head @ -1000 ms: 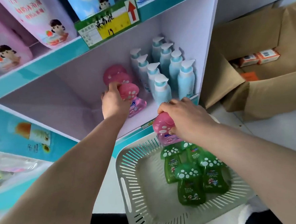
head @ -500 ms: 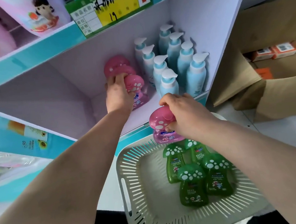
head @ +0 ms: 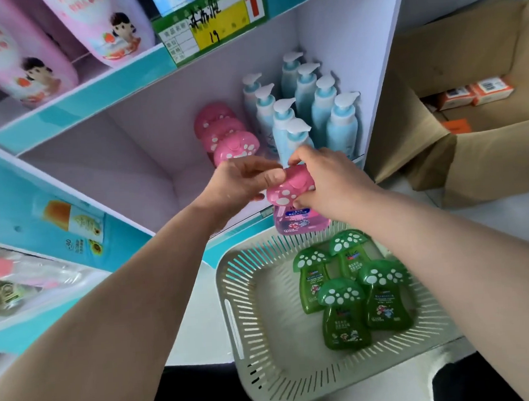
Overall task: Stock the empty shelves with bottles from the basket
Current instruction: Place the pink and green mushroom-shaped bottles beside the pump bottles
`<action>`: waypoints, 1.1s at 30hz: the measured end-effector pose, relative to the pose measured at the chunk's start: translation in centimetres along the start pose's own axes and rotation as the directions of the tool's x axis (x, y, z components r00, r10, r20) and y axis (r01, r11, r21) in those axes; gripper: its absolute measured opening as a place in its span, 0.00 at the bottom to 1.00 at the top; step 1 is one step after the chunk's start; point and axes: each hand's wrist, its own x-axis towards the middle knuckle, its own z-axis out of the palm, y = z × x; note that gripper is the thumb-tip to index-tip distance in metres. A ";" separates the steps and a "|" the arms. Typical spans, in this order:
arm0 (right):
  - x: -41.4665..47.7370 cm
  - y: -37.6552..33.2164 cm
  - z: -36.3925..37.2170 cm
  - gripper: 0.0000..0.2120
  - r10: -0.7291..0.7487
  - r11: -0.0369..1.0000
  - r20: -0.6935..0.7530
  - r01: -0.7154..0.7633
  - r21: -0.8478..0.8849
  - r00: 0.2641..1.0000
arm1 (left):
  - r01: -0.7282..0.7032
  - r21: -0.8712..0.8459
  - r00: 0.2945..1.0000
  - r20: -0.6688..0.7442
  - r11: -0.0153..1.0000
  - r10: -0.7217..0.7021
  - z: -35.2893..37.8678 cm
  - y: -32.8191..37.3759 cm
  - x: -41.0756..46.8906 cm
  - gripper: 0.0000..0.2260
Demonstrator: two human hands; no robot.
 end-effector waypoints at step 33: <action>-1.0 0.1 1.8 0.29 0.093 0.888 0.305 0.059 -0.455 0.948 | 0.143 0.597 0.913 -0.388 0.789 0.129 -0.7 -4.2 2.5 0.23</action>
